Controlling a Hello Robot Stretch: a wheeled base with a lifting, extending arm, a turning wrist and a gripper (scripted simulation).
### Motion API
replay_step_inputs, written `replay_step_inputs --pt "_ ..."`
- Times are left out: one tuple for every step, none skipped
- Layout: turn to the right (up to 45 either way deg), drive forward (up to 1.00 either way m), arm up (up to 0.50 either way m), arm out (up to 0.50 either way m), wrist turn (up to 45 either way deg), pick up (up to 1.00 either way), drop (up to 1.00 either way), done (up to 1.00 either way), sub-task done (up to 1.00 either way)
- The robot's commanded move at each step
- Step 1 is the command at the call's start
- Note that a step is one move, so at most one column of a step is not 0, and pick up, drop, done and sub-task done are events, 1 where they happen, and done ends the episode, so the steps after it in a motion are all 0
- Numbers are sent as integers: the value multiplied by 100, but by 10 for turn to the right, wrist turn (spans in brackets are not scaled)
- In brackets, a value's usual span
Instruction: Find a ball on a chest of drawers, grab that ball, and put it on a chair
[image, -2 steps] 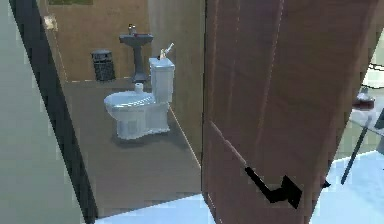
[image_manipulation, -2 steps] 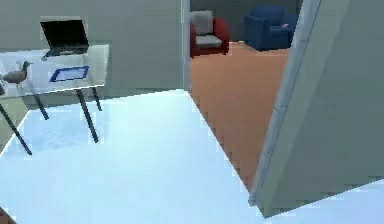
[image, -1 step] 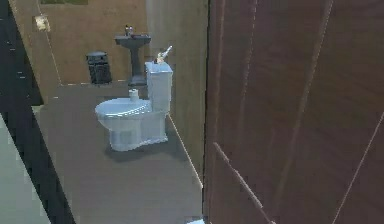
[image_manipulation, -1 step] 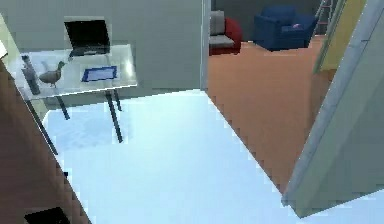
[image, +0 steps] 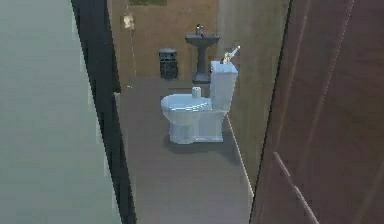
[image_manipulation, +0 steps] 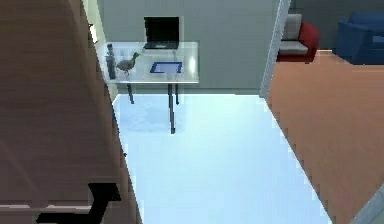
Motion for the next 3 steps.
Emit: replay_step_inputs --pt "0 100 0 0 0 0 0 0 0" --pt "-120 0 0 0 0 0 0 0 0" --pt "0 25 0 0 0 0 0 0 0"
